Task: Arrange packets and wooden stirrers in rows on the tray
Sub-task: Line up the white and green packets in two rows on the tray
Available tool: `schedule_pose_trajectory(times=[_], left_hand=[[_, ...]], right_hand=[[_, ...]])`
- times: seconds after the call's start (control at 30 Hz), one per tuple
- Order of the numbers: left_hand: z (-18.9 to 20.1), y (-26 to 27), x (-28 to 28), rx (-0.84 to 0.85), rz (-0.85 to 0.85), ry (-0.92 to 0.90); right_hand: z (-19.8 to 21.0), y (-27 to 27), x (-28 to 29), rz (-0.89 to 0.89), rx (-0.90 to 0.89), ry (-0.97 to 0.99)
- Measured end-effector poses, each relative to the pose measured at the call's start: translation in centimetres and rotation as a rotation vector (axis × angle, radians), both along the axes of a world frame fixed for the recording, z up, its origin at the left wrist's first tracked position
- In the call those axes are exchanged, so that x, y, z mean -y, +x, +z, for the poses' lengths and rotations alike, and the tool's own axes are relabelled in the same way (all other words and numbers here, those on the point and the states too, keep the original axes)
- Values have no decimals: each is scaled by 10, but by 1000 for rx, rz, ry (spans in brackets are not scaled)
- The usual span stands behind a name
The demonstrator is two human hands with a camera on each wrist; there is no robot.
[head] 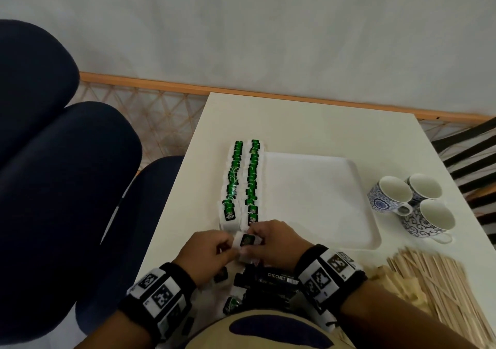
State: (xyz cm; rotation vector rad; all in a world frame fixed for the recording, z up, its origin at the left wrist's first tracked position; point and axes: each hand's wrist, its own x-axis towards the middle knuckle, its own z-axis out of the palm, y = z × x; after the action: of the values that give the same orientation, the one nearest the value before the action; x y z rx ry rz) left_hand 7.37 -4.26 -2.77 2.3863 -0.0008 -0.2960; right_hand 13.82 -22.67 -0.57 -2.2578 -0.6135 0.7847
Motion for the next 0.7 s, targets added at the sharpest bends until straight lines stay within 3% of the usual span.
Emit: schedule_pose_trajectory(times=[0.23, 0.4, 0.7], left_hand=[[-9, 30, 8, 35, 44, -40], [-12, 52, 15, 50, -4, 172], [-16, 72, 28, 14, -177, 451]], right_hand=[[-14, 24, 16, -156, 15, -9], [-24, 45, 25, -360, 6, 51], [-37, 52, 36, -390, -113, 9]])
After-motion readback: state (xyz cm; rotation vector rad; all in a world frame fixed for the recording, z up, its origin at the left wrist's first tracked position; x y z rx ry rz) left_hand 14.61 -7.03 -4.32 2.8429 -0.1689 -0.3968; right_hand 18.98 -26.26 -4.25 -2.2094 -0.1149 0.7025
